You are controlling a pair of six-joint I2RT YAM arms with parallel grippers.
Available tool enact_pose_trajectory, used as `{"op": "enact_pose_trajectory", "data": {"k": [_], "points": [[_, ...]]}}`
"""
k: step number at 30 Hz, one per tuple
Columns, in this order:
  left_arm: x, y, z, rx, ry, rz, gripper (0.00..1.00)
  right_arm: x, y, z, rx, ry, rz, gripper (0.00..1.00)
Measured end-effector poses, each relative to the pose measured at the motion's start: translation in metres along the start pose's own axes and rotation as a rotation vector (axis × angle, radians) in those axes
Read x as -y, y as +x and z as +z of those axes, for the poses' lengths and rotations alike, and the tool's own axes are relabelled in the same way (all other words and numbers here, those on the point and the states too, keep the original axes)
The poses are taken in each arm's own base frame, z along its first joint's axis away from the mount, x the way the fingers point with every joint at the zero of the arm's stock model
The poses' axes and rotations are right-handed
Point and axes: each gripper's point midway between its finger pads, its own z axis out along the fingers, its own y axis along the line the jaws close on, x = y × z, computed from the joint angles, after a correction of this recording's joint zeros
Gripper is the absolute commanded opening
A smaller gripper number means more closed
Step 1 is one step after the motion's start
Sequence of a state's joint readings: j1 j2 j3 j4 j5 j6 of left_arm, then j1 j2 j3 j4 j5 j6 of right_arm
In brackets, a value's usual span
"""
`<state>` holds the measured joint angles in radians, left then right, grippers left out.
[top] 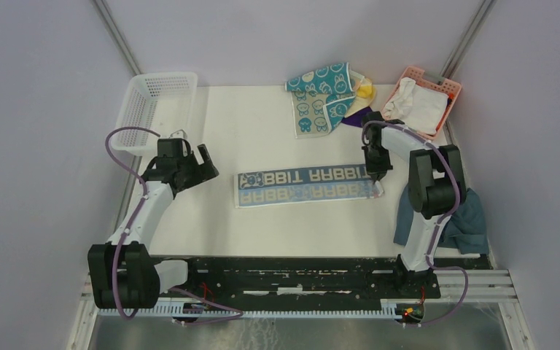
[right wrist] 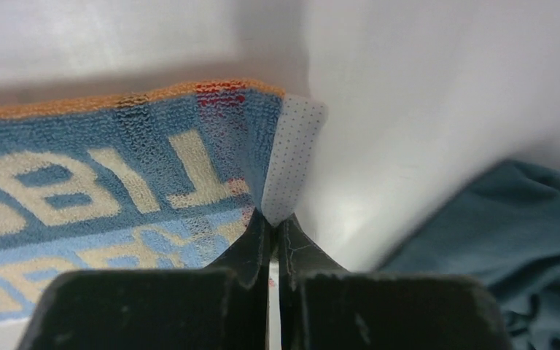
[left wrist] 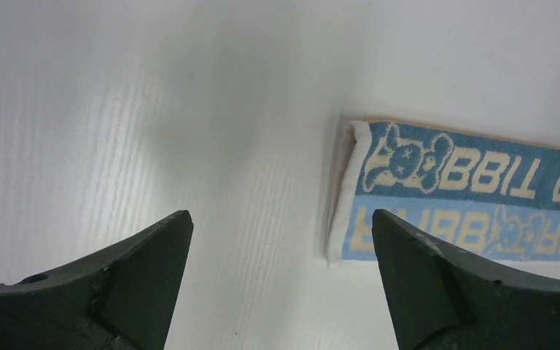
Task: Roll the towels
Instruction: Fold the towel at the center of the board.
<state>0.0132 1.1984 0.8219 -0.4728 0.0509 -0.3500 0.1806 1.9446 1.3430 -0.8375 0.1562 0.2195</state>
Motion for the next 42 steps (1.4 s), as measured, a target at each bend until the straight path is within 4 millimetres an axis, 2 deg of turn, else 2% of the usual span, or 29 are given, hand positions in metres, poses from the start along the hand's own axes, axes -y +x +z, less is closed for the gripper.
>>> {"op": "enact_pose_trajectory", "data": {"k": [3,8,10,13,17,25,31,38,42], "points": [[0.011,0.01,0.002,-0.03,0.062,-0.039,0.99,0.036,-0.004,-0.002,0.006,0.127,0.04,0.0],[0.03,0.032,0.01,-0.078,0.155,-0.129,1.0,0.077,-0.01,-0.017,0.055,0.259,0.102,0.01],[0.041,0.044,0.014,-0.106,0.185,-0.149,0.99,0.082,-0.015,-0.03,0.095,0.268,0.117,0.01],[0.061,0.06,0.021,-0.15,0.234,-0.165,0.96,0.073,-0.023,-0.051,0.165,0.23,0.113,0.01],[0.082,0.072,0.03,-0.179,0.282,-0.188,0.9,0.035,-0.03,-0.071,0.22,0.116,0.053,0.01],[0.096,0.089,0.052,-0.21,0.3,-0.221,0.72,-0.062,-0.029,-0.1,0.234,-0.196,-0.062,0.01],[0.105,0.106,0.059,-0.236,0.319,-0.224,0.58,-0.125,-0.028,-0.127,0.253,-0.362,-0.127,0.01],[0.114,0.114,0.064,-0.238,0.345,-0.224,0.42,-0.189,-0.014,-0.133,0.211,-0.463,-0.207,0.01],[0.118,0.115,0.068,-0.233,0.36,-0.222,0.36,-0.216,-0.005,-0.133,0.189,-0.491,-0.23,0.01]]}}
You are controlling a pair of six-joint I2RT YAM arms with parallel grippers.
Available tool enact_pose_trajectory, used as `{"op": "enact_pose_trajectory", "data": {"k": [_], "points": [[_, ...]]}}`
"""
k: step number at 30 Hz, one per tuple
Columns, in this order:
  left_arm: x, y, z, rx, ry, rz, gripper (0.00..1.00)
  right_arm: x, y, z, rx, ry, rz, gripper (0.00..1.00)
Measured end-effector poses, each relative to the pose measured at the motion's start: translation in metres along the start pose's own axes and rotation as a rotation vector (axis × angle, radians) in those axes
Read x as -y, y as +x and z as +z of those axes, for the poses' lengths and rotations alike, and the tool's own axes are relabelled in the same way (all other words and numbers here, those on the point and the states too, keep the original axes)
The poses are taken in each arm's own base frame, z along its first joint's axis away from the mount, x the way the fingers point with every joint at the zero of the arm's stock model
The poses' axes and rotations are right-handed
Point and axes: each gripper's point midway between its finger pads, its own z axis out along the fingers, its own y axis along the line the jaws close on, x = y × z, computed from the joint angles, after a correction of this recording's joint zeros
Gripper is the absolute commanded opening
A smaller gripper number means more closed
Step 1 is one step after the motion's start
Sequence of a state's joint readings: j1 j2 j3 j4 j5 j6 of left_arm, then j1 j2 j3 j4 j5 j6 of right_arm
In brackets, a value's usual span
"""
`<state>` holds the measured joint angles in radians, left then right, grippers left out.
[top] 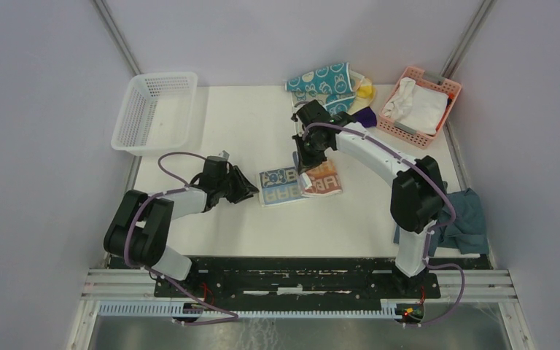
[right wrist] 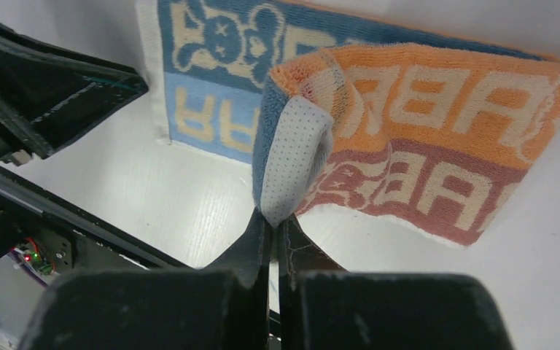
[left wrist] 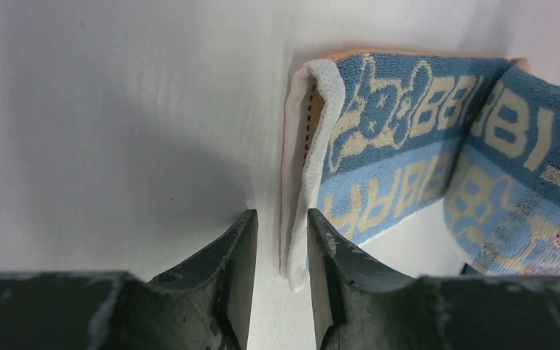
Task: Roll the towels
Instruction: Fold the towel at the center of the board.
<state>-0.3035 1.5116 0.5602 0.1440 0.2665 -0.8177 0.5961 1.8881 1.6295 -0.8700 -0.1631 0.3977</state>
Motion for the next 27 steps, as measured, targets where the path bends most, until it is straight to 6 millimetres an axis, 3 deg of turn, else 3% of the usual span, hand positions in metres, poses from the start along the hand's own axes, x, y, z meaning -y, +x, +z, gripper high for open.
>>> {"op": "enact_pose_trajectory", "data": {"k": [9,21,27], "points": [[0.006,0.008,0.007,-0.007,0.033,-0.001,0.28,-0.04,-0.005,0.017,-0.008,-0.025,-0.014,0.01],[0.009,0.014,0.009,-0.008,0.052,0.002,0.22,-0.05,-0.001,0.055,-0.051,0.029,-0.008,0.06],[0.01,0.016,0.011,-0.009,0.06,0.007,0.22,-0.055,0.003,0.07,-0.073,0.026,-0.016,0.17]]}}
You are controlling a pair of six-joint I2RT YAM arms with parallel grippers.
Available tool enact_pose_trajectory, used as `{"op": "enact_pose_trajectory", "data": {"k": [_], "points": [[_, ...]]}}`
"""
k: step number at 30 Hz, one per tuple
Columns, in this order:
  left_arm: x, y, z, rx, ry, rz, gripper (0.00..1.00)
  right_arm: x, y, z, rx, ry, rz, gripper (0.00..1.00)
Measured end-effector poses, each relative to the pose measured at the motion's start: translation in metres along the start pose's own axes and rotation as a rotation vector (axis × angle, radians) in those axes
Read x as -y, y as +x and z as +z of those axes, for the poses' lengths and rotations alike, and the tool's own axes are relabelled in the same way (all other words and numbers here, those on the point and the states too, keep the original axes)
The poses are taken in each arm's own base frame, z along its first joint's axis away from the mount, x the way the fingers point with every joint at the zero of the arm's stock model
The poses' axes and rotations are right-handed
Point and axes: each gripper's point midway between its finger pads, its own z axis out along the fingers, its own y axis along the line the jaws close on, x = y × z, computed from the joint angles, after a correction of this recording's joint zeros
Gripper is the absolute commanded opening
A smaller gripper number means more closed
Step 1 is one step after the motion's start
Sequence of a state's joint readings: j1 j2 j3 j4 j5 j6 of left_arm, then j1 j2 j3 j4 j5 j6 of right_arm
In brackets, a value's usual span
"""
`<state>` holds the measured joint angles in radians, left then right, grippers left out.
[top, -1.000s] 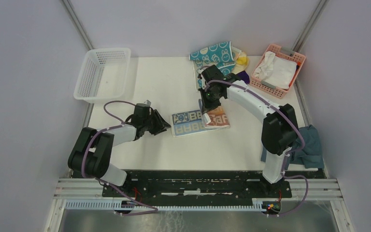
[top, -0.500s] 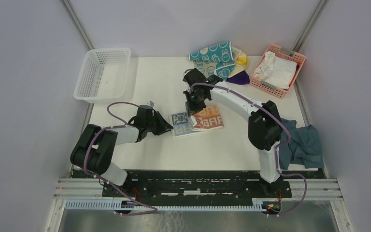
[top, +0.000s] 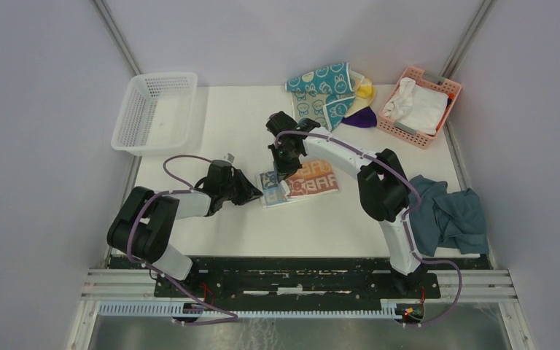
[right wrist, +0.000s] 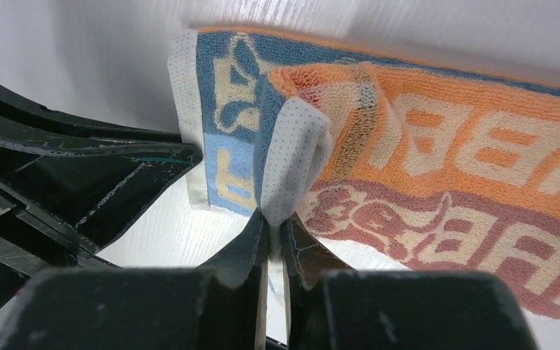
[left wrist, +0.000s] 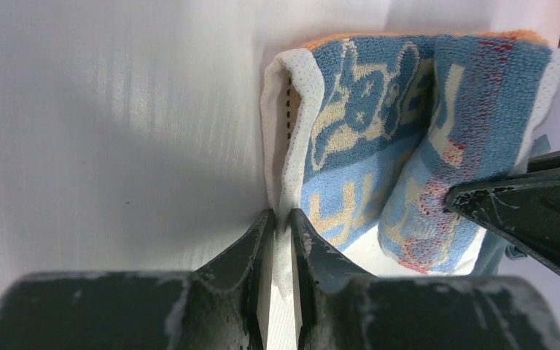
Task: Roll the towels
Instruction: Fold the towel at the center of the board.
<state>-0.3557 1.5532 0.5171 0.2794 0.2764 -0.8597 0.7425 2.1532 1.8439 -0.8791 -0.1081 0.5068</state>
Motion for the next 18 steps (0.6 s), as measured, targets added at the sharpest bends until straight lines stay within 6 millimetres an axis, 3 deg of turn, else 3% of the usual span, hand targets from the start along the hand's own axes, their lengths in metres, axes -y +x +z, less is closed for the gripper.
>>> {"op": "enact_pose_trajectory", "data": {"k": [3,9,18], "points": [[0.0,0.0,0.0,-0.001,0.001,0.0,0.22,-0.002,0.002,0.003,-0.011,-0.01,0.002,0.19],[0.0,0.0,0.0,-0.001,0.001,0.0,0.22,-0.009,0.003,0.003,-0.018,-0.045,-0.005,0.05],[0.002,0.003,0.001,-0.007,0.007,0.005,0.2,-0.012,0.002,0.001,-0.011,-0.05,-0.007,0.04]]}}
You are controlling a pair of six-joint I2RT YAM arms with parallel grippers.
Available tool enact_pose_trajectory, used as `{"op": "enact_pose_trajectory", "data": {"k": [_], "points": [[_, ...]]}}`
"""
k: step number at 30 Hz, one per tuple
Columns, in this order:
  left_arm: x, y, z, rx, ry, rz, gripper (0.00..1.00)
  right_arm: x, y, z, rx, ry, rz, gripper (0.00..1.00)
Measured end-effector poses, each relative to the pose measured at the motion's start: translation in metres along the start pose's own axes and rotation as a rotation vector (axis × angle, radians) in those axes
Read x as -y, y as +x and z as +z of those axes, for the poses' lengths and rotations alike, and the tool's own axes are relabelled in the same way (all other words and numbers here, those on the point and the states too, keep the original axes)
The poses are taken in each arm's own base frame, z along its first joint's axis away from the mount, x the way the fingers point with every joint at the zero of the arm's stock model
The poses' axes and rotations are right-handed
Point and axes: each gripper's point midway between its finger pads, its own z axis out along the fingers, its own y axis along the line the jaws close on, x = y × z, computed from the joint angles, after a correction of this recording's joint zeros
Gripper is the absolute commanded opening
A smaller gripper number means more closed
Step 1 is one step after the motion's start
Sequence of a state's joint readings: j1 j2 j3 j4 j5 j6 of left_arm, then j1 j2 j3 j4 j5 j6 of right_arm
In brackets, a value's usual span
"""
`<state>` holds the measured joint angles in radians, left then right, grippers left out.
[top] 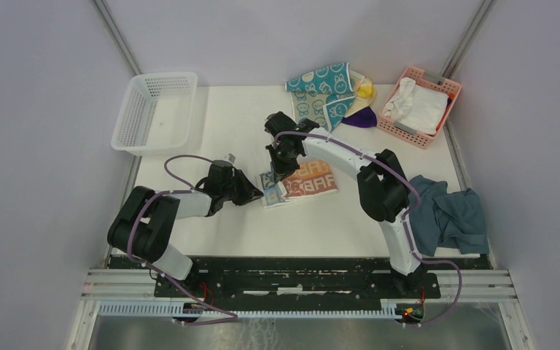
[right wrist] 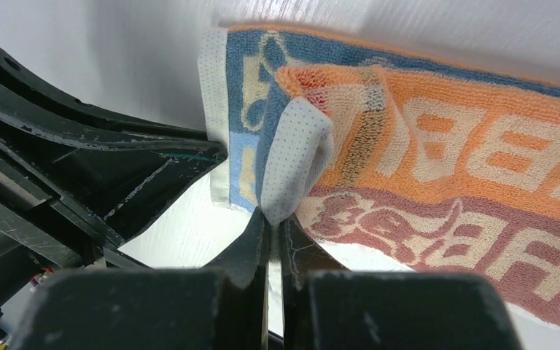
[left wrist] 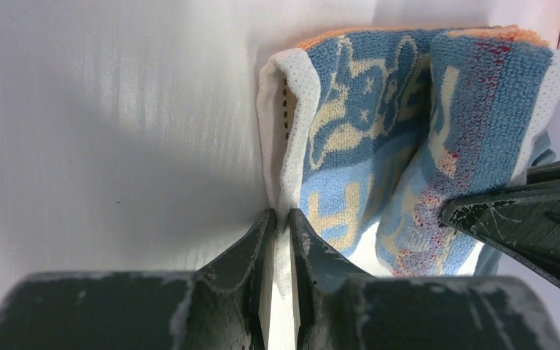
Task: Roll the towels
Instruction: Fold the towel at the center of the board.
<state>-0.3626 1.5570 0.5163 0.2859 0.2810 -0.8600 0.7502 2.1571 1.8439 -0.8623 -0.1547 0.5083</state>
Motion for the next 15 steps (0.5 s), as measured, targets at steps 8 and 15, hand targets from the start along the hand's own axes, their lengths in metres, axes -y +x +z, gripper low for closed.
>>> {"op": "enact_pose_trajectory", "data": {"k": [8,15], "points": [[-0.0002,0.0003,0.0,-0.001,-0.001,0.0,0.2,-0.0062,0.0067,-0.0034,-0.016,0.01,-0.016,0.04],[-0.0002,0.0004,0.0,-0.001,-0.001,0.0,0.2,-0.0079,0.0088,-0.0033,-0.014,0.028,-0.026,0.07]]}}
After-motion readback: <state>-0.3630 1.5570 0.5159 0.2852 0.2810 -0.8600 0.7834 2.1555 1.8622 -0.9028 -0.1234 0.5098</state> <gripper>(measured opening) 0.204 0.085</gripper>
